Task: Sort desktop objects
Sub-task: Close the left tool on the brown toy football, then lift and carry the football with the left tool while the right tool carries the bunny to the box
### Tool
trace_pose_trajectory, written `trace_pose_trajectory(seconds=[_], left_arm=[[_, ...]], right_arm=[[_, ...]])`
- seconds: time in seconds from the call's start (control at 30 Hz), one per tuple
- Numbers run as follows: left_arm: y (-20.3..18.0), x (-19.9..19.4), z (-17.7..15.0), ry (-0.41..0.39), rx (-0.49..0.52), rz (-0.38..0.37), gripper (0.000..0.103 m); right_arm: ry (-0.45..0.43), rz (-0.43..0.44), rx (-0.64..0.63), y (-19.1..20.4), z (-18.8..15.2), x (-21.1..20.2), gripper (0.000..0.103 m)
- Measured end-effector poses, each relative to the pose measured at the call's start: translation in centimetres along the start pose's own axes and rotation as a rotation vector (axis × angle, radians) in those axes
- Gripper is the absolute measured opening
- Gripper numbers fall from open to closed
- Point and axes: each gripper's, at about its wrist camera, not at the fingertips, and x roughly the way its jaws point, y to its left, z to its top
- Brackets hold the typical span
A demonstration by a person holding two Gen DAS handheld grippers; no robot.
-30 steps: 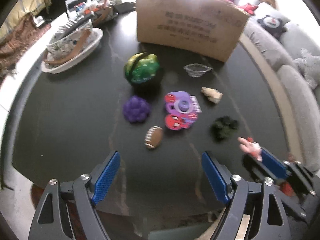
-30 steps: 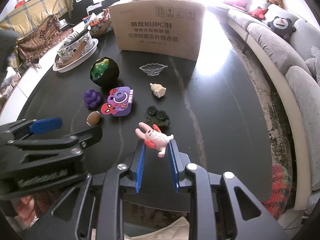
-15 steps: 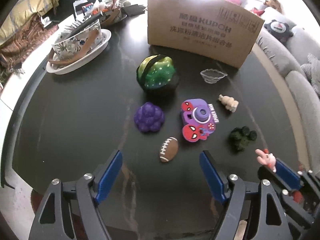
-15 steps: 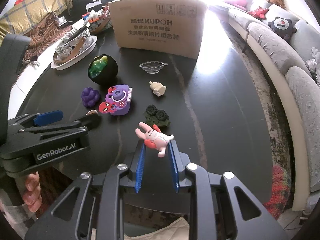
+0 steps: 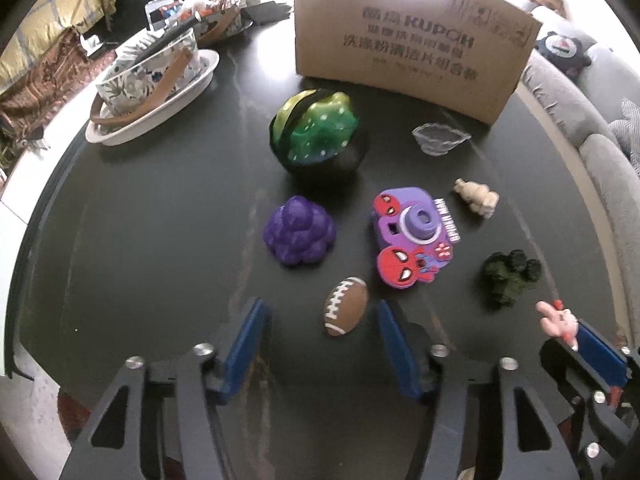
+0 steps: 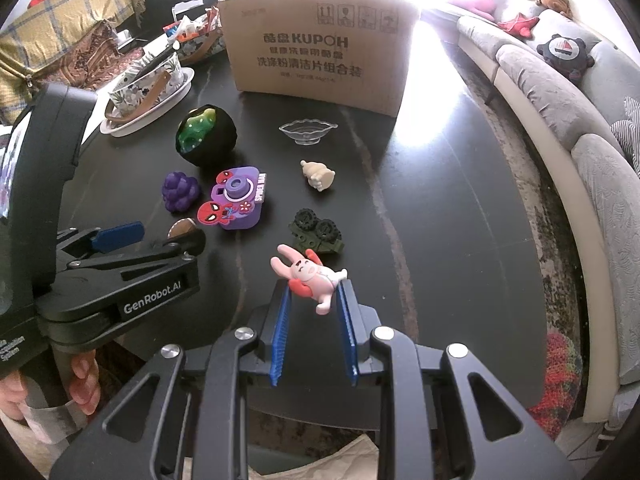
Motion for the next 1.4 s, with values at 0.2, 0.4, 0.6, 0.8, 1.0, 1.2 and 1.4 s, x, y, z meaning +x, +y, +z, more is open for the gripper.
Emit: trace_pose_trajectory(seconds=[0.2, 0.4, 0.6, 0.8, 1.0, 1.2, 1.4], left_arm=[[-0.7, 0.2, 0.1, -0.029, 0.043, -0.011, 0.023], [-0.9, 0.1, 0.1, -0.026, 0.05, -0.017, 0.018], [-0.7, -0.3, -0.1, -0.016, 0.045, -0.033, 0.018], [-0.5, -0.7, -0.3, -0.023, 0.048, -0.026, 0.018], [0.0, -1.2, -0.2, -0.027, 0.046, -0.033, 0.018], [0.1, -1.8, -0.4, -0.037, 0.053, -0.05, 0.018], [0.1, -2.1, -0.5, -0.043, 0.053, -0.046, 0.018]], right_arm=[[0.007, -0.003, -0.001, 0.1, 0.0, 0.2, 0.021], [0.01, -0.005, -0.003, 0.1, 0.0, 0.3, 0.021], [0.009, -0.008, 0.003, 0.0, 0.1, 0.3, 0.021], [0.009, -0.006, 0.003, 0.1, 0.2, 0.4, 0.021], [0.011, -0.006, 0.002, 0.3, 0.4, 0.7, 0.021], [0.004, -0.008, -0.001, 0.6, 0.7, 0.8, 0.021], [-0.006, -0.015, -0.004, 0.7, 1.0, 0.7, 0.021]])
